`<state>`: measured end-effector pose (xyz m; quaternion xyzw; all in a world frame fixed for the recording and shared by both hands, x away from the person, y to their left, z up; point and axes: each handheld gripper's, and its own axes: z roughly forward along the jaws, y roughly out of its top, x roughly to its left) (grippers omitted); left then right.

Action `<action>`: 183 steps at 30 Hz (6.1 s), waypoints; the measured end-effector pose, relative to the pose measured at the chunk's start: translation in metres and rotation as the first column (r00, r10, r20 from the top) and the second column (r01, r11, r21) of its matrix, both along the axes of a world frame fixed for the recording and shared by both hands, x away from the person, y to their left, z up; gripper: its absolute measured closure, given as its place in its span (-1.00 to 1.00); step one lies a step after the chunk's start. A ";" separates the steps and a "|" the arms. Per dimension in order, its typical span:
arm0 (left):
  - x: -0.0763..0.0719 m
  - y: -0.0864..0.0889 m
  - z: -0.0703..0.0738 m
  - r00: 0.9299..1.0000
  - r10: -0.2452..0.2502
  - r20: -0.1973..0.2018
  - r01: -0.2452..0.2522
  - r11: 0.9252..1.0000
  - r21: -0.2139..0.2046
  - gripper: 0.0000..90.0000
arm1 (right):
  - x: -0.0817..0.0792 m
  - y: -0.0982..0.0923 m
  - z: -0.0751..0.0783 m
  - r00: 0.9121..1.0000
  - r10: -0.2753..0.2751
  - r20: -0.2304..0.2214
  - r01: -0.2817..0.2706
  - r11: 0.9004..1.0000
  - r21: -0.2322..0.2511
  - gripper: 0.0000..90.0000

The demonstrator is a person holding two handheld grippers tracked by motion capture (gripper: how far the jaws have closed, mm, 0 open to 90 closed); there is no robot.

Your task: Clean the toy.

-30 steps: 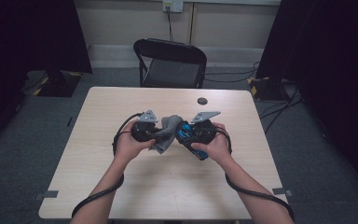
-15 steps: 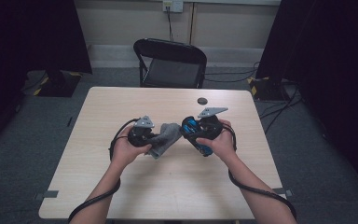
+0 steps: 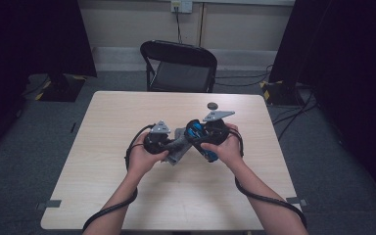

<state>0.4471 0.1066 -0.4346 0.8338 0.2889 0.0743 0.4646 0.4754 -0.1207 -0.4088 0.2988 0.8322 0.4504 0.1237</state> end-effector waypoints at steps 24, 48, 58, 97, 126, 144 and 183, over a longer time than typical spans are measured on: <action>-0.018 -0.029 -0.018 0.995 -0.087 -0.043 0.088 0.996 0.000 0.64 | 0.012 0.019 0.003 0.999 -0.042 -0.008 0.043 0.999 0.004 -0.42; -0.027 -0.054 -0.023 0.982 -0.183 -0.049 0.184 0.983 0.020 0.64 | 0.020 0.018 0.017 0.998 -0.062 -0.006 0.062 0.997 0.048 -0.42; -0.034 -0.063 -0.022 0.973 -0.227 -0.044 0.228 0.973 0.036 0.64 | 0.023 0.012 0.023 0.997 -0.078 -0.011 0.078 0.994 0.075 -0.42; 0.012 0.007 0.022 0.995 0.072 0.067 -0.074 0.997 0.038 0.64 | -0.002 0.005 0.001 1.000 -0.029 -0.013 0.029 0.998 0.047 -0.42; 0.001 -0.011 0.005 1.000 0.012 0.006 -0.013 1.000 0.019 0.64 | 0.001 0.014 0.003 0.998 -0.057 0.024 0.056 0.998 0.032 -0.42; -0.015 -0.046 -0.014 0.994 -0.106 -0.030 0.107 0.994 0.027 0.64 | 0.009 0.015 0.012 0.997 -0.078 0.019 0.077 0.996 0.043 -0.42; 0.010 0.031 0.000 0.997 0.070 -0.023 -0.069 0.996 0.051 0.64 | 0.005 0.000 0.008 0.998 -0.064 0.002 0.064 0.996 0.069 -0.42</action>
